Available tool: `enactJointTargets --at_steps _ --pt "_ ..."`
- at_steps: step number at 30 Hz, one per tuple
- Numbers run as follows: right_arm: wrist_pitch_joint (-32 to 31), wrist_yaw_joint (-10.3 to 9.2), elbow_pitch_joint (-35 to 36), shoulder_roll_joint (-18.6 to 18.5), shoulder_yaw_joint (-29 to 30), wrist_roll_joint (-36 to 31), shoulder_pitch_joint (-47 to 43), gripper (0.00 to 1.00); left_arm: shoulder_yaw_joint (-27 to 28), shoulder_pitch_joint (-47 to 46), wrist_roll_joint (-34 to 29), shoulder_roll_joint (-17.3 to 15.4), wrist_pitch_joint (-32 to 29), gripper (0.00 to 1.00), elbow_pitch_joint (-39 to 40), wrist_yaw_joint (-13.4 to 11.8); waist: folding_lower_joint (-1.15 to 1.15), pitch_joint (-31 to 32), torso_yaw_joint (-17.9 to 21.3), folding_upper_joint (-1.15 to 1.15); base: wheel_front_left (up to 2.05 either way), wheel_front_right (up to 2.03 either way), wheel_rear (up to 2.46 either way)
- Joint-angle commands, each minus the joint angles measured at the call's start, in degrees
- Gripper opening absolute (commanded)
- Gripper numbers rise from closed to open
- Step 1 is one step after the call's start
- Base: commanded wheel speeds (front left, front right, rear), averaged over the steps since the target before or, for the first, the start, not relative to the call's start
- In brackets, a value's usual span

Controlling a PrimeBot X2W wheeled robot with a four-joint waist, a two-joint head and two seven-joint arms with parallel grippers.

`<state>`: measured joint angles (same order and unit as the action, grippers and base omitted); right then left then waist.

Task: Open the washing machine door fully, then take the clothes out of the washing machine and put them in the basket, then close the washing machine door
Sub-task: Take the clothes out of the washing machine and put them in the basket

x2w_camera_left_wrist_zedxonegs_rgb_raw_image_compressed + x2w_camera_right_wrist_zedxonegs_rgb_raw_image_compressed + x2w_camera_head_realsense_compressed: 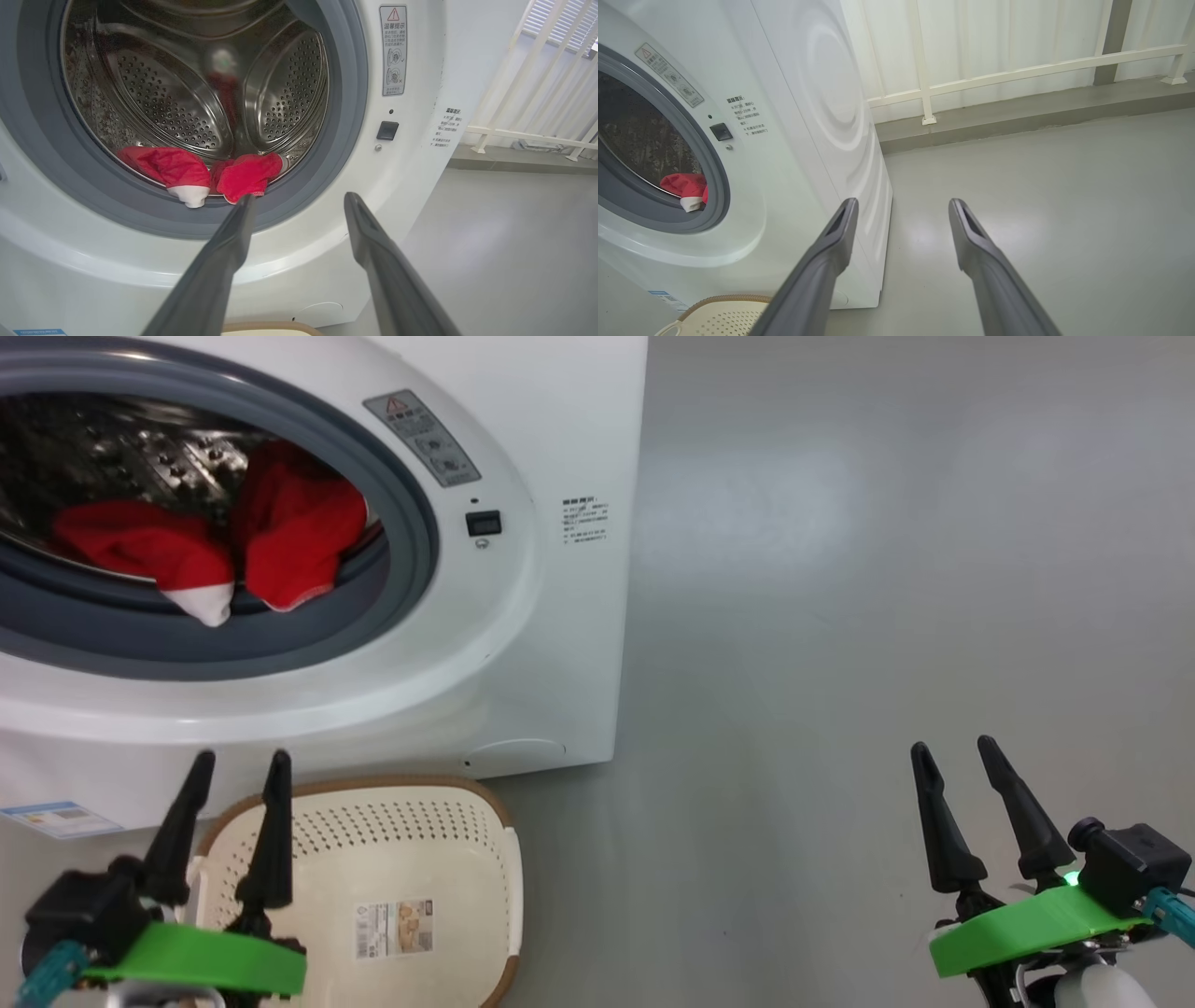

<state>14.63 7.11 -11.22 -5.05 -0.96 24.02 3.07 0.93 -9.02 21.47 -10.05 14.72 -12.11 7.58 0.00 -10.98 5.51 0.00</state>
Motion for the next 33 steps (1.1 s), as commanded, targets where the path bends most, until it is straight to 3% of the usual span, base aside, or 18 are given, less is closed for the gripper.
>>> enactJointTargets --at_steps 1,9,22,33 --pt "0.37 0.37 1.65 -0.28 -1.40 -0.66 2.30 1.00 1.74 -2.70 -0.65 -1.64 0.28 1.00 0.63 -0.09 0.00 -1.66 0.32 0.00 0.00 0.00 0.00" --pt "0.37 0.37 2.23 0.70 -1.61 -0.66 4.77 1.00 2.62 -14.74 -3.18 -3.47 0.28 1.00 -8.40 -0.09 0.00 -7.50 1.35 0.00 0.00 0.00 0.00" --pt "0.37 0.37 3.01 1.84 -1.84 -0.63 8.50 1.00 3.86 -37.48 -8.53 -7.00 0.28 1.00 -31.06 -1.45 0.00 -15.23 2.66 0.00 0.00 0.00 0.00" --pt "0.37 0.37 3.99 2.13 -2.68 -0.61 10.32 1.00 2.82 -50.93 -10.49 -8.95 0.28 1.00 -45.75 -4.13 0.00 -19.48 3.12 0.00 0.00 0.00 0.00"
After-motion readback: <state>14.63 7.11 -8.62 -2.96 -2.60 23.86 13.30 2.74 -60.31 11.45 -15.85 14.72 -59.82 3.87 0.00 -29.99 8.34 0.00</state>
